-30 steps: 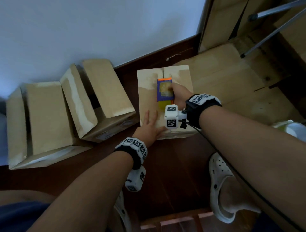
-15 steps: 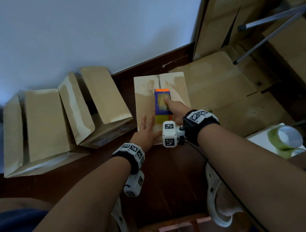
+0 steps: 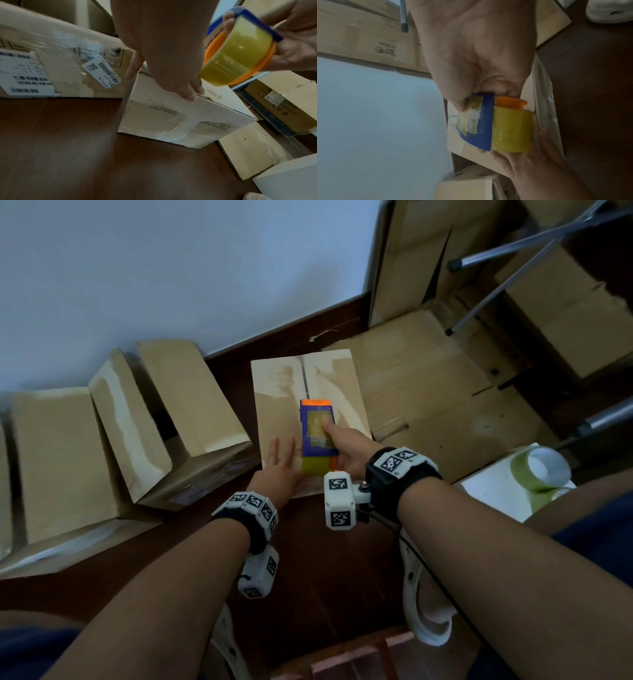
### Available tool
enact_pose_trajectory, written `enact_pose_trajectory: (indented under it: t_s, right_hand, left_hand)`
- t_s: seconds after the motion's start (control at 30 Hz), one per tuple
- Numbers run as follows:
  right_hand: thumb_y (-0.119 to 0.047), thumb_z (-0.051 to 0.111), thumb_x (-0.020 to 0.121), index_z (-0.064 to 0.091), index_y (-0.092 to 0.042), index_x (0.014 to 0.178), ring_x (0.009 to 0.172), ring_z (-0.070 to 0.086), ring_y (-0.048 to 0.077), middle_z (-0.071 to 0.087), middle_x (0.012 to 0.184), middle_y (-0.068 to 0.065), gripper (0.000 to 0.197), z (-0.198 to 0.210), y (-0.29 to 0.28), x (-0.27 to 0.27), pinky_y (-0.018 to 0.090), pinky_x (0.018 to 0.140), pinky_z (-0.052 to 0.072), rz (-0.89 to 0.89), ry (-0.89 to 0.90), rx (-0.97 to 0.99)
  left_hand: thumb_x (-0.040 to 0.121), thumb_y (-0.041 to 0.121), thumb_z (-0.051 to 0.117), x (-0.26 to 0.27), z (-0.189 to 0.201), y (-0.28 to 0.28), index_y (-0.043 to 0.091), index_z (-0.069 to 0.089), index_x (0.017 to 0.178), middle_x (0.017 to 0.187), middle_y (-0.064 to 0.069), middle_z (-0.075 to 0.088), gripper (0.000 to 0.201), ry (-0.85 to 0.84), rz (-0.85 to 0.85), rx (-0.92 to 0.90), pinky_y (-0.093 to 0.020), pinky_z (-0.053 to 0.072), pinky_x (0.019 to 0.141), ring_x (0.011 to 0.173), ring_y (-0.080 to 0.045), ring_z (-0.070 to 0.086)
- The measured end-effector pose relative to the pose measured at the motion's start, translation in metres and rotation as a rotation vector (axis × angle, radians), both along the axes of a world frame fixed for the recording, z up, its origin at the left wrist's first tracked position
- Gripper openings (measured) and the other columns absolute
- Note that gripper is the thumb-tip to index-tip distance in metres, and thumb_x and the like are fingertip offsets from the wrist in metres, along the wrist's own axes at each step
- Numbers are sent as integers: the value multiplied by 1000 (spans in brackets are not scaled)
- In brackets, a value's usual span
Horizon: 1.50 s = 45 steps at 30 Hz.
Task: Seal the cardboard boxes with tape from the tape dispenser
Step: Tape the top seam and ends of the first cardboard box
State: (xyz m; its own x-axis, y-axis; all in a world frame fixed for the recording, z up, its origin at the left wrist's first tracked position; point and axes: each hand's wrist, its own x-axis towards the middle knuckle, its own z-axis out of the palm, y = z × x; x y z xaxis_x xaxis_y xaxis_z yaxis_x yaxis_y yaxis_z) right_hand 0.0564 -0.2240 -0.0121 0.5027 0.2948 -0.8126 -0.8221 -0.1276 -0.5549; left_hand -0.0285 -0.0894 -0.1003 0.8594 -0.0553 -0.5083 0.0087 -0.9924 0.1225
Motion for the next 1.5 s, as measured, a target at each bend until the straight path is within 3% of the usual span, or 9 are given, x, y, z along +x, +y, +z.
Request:
enact_pose_trajectory:
  t_s: [0.2,0.3,0.43,0.57,0.67,0.77,0.9,1.07,1.5]
  right_hand:
    - [-39,33,104,57,-5,111,79,64,24,67,101,14,43,17,-14,-20,40,76,53,34,65,60]
    - [-39,30,104,54,-4,121,77,66,23,69,98,15,46,14,-26,-44,39,75,54,89,106,58]
    - [-41,29,104,49,-2,133,65,70,17,69,86,12,52,10,-40,-63,29,56,59,108,81,73]
    - [-42,28,104,48,-4,134,69,70,18,71,82,12,52,18,-45,-66,34,64,58,100,79,102]
    - [-42,28,104,47,-3,133,68,71,19,72,78,11,52,17,-53,-84,32,60,59,127,138,88]
    - [-41,28,104,46,-4,133,69,71,19,72,79,11,50,13,-68,-96,31,60,59,146,172,84]
    - [-42,28,104,47,-5,128,77,71,20,73,85,11,48,11,-81,-116,36,74,57,203,240,94]
    - [-40,27,105,47,-7,124,89,66,24,72,86,12,43,11,-85,-118,41,89,49,213,239,73]
    - [-38,25,106,44,-4,129,81,66,24,72,75,13,45,-5,-75,-120,41,82,52,176,251,-7]
  left_hand:
    - [98,33,36,2,-9,3,32,4,153,159,-1,-19,63,-14,-4,-1,-58,39,103,142,-38,-26]
    - [100,24,38,2,4,-1,35,11,152,158,-2,-23,60,-9,-2,18,-53,46,95,142,-38,-24]
    - [102,33,36,3,15,-6,38,20,149,159,-4,-22,51,19,-7,4,-56,41,102,142,-38,-24]
    - [102,33,33,3,16,-6,42,23,147,159,-5,-20,47,14,-2,-8,-57,37,105,143,-39,-22]
    - [100,43,34,4,12,-5,41,35,142,160,-2,-15,42,-13,44,-57,-59,34,105,144,-35,-21]
    - [99,50,29,4,10,-5,54,25,142,160,-2,-15,43,-29,32,-60,-59,32,107,144,-36,-21]
    - [103,37,22,2,9,-6,67,-13,134,158,-9,-20,55,-60,-23,25,-54,41,104,142,-43,-18]
    - [100,18,23,3,13,-6,58,-14,141,157,-10,-25,68,-15,-87,99,-54,33,110,140,-49,-21]
    - [101,45,27,4,-4,-2,61,-22,135,157,-10,-22,63,-95,-33,26,-56,39,106,141,-46,-19]
